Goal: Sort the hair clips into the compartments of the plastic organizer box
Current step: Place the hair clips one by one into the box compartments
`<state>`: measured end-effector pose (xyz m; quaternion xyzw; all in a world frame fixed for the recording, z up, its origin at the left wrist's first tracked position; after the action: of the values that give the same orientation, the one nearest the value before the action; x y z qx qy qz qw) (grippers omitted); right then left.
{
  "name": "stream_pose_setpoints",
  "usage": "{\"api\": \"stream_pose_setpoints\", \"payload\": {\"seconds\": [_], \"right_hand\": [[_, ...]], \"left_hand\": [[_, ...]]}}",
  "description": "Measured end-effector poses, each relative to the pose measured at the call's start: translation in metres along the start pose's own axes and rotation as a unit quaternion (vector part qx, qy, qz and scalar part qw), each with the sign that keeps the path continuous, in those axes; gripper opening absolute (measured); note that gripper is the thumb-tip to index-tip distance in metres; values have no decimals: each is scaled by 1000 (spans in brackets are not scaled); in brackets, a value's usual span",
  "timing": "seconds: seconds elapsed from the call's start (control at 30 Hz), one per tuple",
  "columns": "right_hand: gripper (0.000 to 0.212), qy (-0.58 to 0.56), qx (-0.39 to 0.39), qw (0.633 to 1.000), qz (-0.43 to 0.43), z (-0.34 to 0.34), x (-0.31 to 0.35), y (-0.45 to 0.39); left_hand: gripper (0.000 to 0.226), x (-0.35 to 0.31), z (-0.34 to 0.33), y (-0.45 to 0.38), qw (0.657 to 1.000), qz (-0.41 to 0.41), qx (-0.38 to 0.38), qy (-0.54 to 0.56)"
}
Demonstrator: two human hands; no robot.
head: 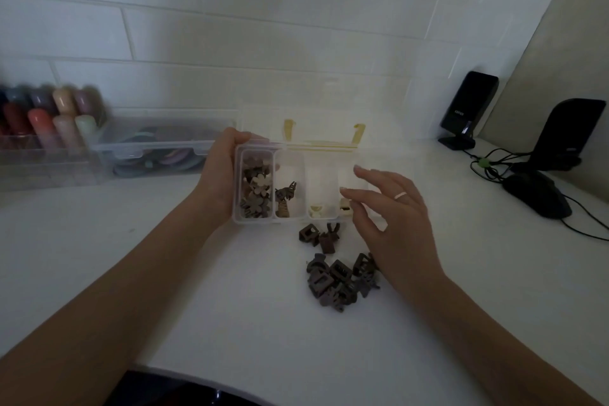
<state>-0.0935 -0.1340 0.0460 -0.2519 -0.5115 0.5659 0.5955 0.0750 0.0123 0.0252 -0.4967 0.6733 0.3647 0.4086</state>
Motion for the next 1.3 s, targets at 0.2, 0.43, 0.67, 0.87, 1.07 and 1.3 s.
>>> {"api": "stream_pose_setpoints", "payload": {"seconds": [0.2, 0.43, 0.67, 0.87, 1.07, 1.3], "right_hand": [[22, -29, 70, 990, 121, 8, 25, 5], [31, 59, 171, 975, 126, -10, 24, 15], [18, 116, 158, 971, 135, -13, 27, 16], [21, -102, 174, 979, -9, -9, 18, 15], [28, -236, 46, 956, -166, 13, 10, -1], [16, -237, 42, 946, -216, 8, -7, 6]], "left_hand": [[32, 2, 0, 0, 1000, 20, -11, 12], [25, 4, 4, -6, 999, 32, -11, 5], [23, 3, 3, -6, 999, 35, -5, 21], [25, 2, 3, -4, 999, 30, -9, 21], [32, 0, 2, -4, 999, 30, -13, 28], [26, 1, 3, -3, 999, 27, -6, 26]]}}
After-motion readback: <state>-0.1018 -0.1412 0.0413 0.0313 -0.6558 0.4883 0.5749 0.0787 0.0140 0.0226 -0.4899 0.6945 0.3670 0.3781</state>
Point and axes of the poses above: each hand's wrist, its own y-axis away from the middle knuckle, its own z-axis out of the back of the hand, x = y × z, the point moved 6 cm from there along -y, towards the middle knuckle, and after that the axes turned 15 degrees about -x, right-handed, at the moved point
